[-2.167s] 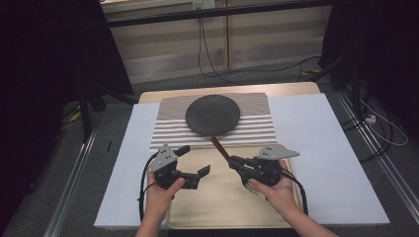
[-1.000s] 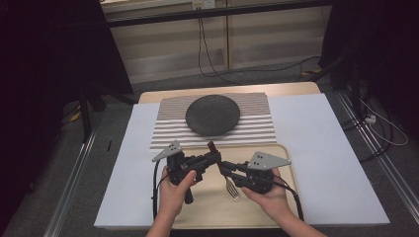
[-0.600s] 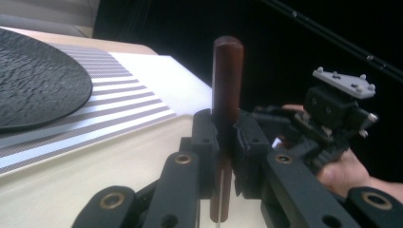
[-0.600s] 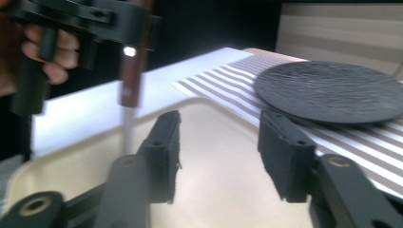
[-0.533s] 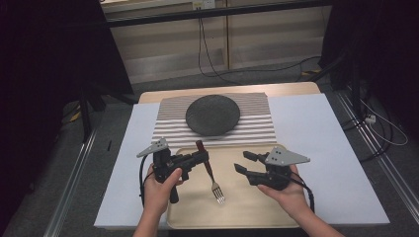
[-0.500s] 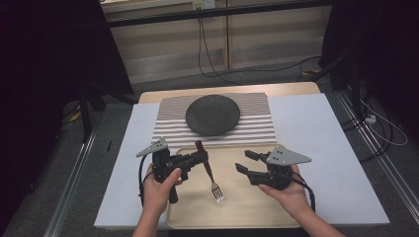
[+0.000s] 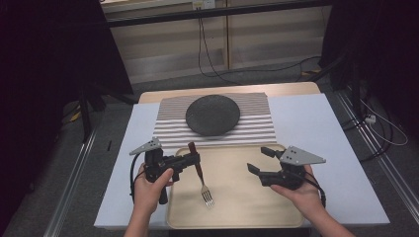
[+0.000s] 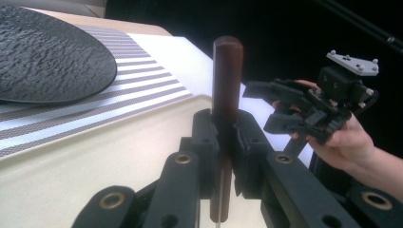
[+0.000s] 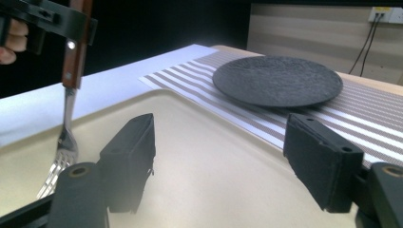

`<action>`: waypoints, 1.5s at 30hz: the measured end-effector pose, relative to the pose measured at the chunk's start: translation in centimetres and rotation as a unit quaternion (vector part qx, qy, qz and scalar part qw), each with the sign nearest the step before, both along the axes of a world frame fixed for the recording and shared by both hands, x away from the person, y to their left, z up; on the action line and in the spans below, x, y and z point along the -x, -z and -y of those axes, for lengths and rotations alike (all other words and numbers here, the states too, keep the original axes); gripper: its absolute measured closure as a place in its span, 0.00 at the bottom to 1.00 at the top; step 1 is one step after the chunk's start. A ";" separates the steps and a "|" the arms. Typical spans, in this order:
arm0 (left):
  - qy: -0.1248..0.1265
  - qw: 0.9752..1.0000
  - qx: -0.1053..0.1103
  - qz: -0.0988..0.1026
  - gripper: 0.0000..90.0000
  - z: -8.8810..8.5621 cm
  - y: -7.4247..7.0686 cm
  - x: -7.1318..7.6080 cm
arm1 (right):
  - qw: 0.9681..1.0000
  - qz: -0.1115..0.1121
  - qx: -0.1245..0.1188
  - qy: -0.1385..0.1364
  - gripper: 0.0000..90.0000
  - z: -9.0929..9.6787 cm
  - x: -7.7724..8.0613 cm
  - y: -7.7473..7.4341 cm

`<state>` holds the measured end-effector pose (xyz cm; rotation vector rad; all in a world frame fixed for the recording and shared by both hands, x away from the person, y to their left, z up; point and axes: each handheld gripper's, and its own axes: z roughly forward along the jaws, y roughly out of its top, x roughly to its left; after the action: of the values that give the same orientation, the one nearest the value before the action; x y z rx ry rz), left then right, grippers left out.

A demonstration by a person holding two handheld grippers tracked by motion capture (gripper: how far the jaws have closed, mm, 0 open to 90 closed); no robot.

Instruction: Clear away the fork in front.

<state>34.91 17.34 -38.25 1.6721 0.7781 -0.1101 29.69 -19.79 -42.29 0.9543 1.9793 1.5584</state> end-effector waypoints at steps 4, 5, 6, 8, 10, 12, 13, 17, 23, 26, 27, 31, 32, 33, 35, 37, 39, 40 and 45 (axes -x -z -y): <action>0.001 1.000 -0.008 0.001 0.90 -0.5 -0.2 -0.1 | 1.000 0.002 -0.002 0.009 0.28 0.7 0.1 0.1; 0.002 1.000 -0.009 -0.001 0.90 -0.6 -0.2 -0.1 | 1.000 0.000 0.000 0.007 0.27 0.9 0.1 0.1; 0.002 1.000 -0.009 -0.005 0.90 -0.7 -0.2 -0.1 | 1.000 0.002 0.002 0.011 0.26 1.1 0.2 0.1; 0.002 1.000 -0.017 -0.008 0.90 -0.8 -0.1 -0.2 | 1.000 -0.002 0.003 0.014 0.25 1.4 0.2 0.2; 0.003 1.000 -0.022 -0.012 0.90 -0.9 0.0 -0.3 | 1.000 -0.003 0.005 0.017 0.25 1.8 0.3 0.3; 0.003 1.000 -0.027 -0.017 0.90 -1.0 0.1 -0.4 | 1.000 -0.007 0.000 0.019 0.24 2.3 0.3 0.4; 0.005 0.999 -0.027 -0.019 0.90 -1.0 0.1 -0.4 | 1.000 -0.007 0.000 0.022 0.24 2.5 0.4 0.5; 0.007 0.999 -0.034 -0.025 0.90 -1.3 0.3 -0.7 | 1.000 -0.008 0.005 0.022 0.23 2.9 0.5 0.6; 0.005 0.999 -0.034 -0.037 0.90 -1.6 0.9 -1.2 | 1.000 -0.014 0.011 0.023 0.22 3.6 0.9 0.8; -0.009 0.999 -0.043 -0.026 0.89 -1.5 1.4 -1.4 | 1.000 -0.014 0.011 0.025 0.21 4.0 1.0 1.0; -0.010 0.999 -0.046 -0.022 0.88 -1.4 1.6 -1.6 | 0.999 -0.017 0.008 0.026 0.21 4.1 1.0 1.1; -0.024 0.996 -0.083 -0.005 0.84 -1.0 2.7 -1.9 | 0.999 -0.019 0.001 0.031 0.21 4.6 1.0 1.4; -0.025 0.996 -0.091 -0.004 0.83 -0.9 2.9 -2.0 | 0.999 -0.018 0.000 0.032 0.21 4.6 1.0 1.5; -0.026 0.995 -0.097 -0.006 0.82 -0.8 3.1 -2.1 | 0.999 -0.019 -0.001 0.032 0.21 4.7 1.0 1.6; -0.021 0.994 -0.108 -0.005 0.80 -0.7 3.6 -2.2 | 0.999 -0.021 -0.002 0.032 0.20 4.7 1.0 1.7; -0.026 0.993 -0.115 -0.003 0.78 -0.6 3.9 -2.3 | 0.999 -0.021 -0.004 0.032 0.20 4.8 1.0 1.8; -0.027 0.993 -0.118 0.000 0.77 -0.7 4.1 -2.4 | 0.999 -0.019 -0.006 0.033 0.20 4.9 1.1 1.7; -0.027 0.993 -0.119 0.001 0.76 -0.8 4.2 -2.5 | 0.999 -0.017 -0.007 0.033 0.20 5.0 1.1 1.6; -0.031 0.992 -0.122 -0.006 0.74 -1.3 4.9 -2.9 | 0.999 -0.021 -0.011 0.035 0.20 5.2 0.9 1.8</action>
<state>37.82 18.64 -43.14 1.8770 0.8790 0.0209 28.75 -24.99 -44.13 1.0612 1.9388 1.5374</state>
